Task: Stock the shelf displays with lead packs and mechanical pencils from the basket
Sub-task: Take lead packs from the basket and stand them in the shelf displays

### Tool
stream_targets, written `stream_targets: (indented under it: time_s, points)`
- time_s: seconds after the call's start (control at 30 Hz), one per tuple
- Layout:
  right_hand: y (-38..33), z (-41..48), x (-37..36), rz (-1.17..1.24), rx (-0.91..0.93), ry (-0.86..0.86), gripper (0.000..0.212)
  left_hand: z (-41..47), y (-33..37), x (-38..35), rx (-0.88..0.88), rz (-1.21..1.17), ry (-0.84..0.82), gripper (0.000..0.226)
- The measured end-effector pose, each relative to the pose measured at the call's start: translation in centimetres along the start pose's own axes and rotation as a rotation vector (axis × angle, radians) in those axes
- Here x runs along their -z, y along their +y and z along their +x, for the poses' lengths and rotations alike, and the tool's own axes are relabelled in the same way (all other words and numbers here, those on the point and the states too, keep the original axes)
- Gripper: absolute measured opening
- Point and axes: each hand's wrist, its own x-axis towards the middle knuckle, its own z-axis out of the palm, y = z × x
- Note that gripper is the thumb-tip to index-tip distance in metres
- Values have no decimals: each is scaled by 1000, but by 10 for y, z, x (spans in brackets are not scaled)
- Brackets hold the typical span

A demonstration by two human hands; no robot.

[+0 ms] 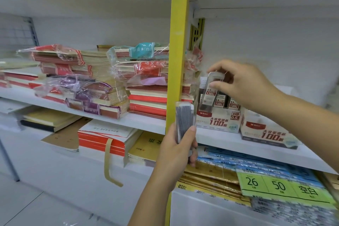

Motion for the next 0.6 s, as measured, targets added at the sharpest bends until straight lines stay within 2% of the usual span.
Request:
stream_targets:
  time_s: [0.17, 0.3, 0.43, 0.5, 0.57, 0.6]
  points:
    - [11, 6, -19, -89, -36, -85, 30, 5, -3, 4, 11, 29, -21, 9]
    - [17, 5, -29, -323, 29, -6, 32, 7, -2, 3, 17, 18, -14, 15]
    - [16, 3, -31, -473, 32, -10, 39, 6, -1, 1, 1, 6, 5, 20]
    - [12, -6, -30, -403, 47, 60, 38, 5, 0, 1, -21, -3, 8, 18]
    - [2, -22, -28, -120, 15, 109, 30, 4, 1, 0, -47, 0, 13, 17]
    - [-4, -31, -28, 60, -26, 76, 28, 3, 2, 0, -60, 8, 17, 18]
